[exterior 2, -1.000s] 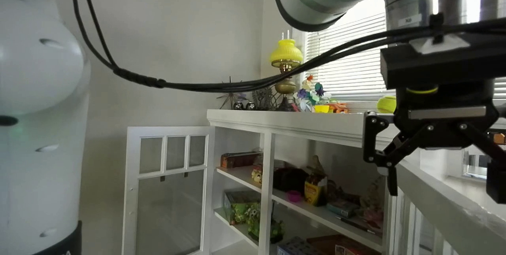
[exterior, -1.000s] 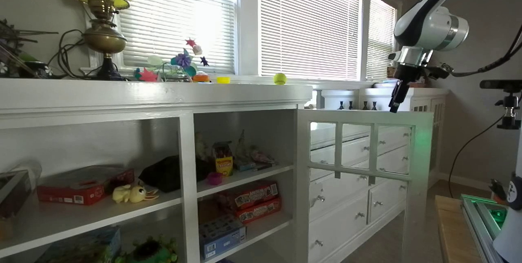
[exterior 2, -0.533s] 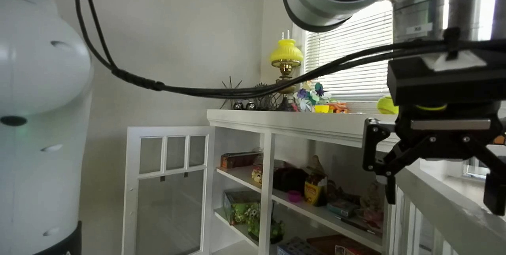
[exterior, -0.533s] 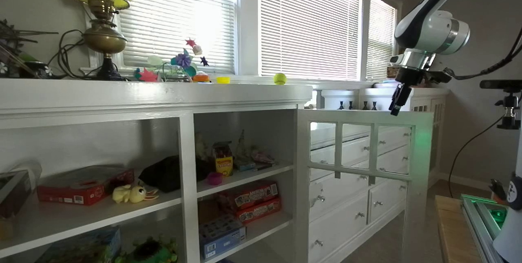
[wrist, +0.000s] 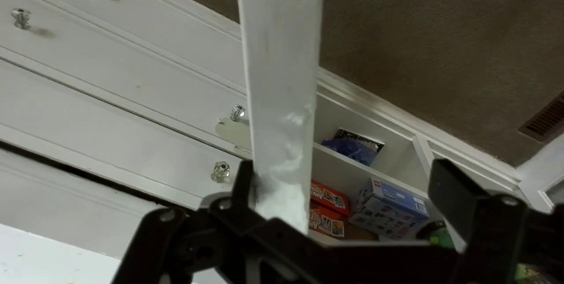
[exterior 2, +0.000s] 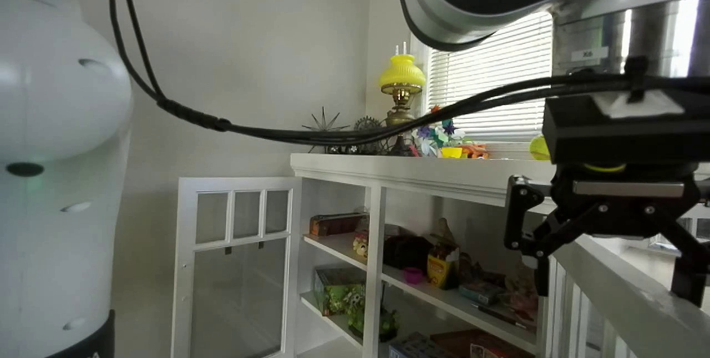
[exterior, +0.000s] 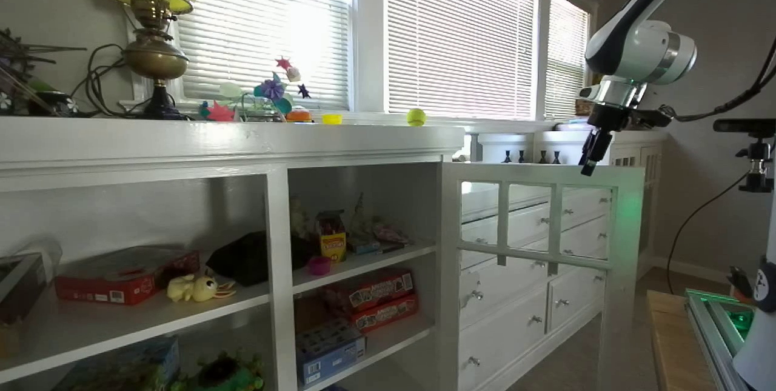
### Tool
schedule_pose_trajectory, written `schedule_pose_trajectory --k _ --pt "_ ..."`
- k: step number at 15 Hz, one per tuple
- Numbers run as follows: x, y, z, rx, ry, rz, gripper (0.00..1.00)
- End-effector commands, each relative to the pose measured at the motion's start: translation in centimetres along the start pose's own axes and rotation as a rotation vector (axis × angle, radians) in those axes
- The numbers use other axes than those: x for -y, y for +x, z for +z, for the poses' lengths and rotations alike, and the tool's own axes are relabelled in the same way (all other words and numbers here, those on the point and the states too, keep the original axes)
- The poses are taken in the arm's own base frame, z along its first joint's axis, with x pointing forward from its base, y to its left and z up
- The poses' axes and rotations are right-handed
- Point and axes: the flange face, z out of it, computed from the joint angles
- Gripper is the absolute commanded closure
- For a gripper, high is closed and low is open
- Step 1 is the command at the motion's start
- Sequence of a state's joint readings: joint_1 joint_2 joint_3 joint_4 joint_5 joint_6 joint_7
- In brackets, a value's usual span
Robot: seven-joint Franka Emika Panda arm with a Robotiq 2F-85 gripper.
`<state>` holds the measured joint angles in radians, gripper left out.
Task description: Close the door to the cabinet
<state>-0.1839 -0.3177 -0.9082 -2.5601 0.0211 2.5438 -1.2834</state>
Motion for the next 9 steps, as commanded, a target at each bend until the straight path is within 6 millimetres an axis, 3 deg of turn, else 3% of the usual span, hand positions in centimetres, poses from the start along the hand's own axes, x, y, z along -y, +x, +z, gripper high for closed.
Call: schedule_pose_trajectory --k 1,9 --pt "0.9 1.0 0.2 -0.047 0.072 -0.046 0.00" --pt "4.5 4.5 1.6 -0.061 0.259 -0.194 0.00"
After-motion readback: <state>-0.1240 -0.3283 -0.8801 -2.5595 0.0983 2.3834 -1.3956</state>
